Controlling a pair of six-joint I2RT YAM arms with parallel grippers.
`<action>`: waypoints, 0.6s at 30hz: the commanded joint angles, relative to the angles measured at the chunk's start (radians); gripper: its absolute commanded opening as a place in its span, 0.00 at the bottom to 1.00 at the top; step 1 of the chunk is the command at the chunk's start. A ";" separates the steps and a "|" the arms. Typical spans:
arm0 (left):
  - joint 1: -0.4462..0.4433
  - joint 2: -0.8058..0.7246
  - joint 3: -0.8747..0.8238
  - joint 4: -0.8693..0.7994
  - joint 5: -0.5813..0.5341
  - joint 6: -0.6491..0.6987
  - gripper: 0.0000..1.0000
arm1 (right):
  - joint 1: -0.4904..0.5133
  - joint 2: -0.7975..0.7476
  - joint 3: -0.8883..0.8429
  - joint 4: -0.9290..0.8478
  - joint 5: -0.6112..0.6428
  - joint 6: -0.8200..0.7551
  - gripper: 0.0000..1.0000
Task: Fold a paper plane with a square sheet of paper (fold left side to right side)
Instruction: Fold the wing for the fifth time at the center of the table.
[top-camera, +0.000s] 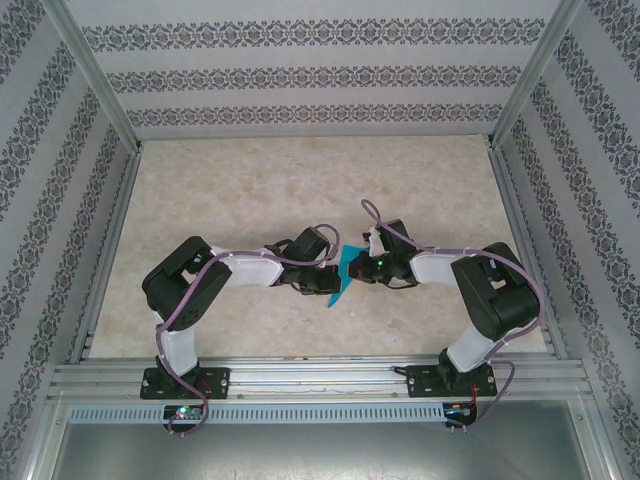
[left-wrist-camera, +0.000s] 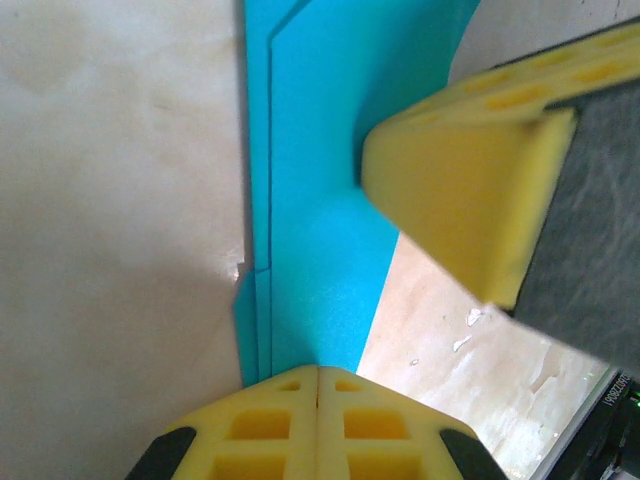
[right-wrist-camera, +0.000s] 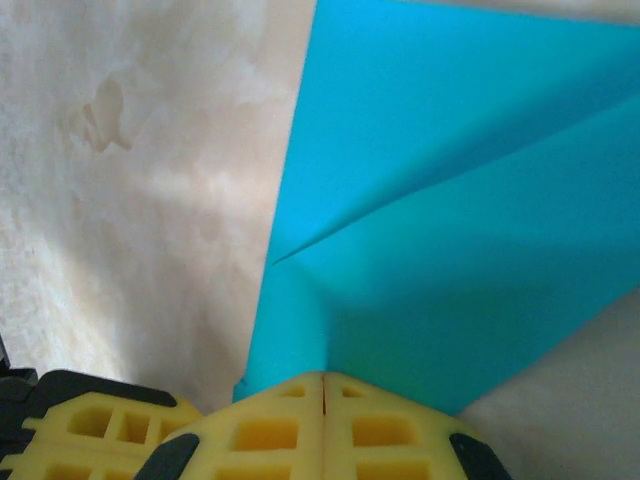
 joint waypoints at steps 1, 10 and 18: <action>-0.010 0.048 -0.027 -0.179 -0.084 0.033 0.00 | -0.031 0.028 0.022 -0.045 0.059 -0.046 0.00; -0.010 0.057 -0.028 -0.184 -0.079 0.037 0.00 | -0.086 0.055 0.062 -0.084 0.055 -0.079 0.00; -0.010 0.062 -0.028 -0.183 -0.077 0.037 0.00 | -0.140 0.083 0.099 -0.102 0.044 -0.104 0.00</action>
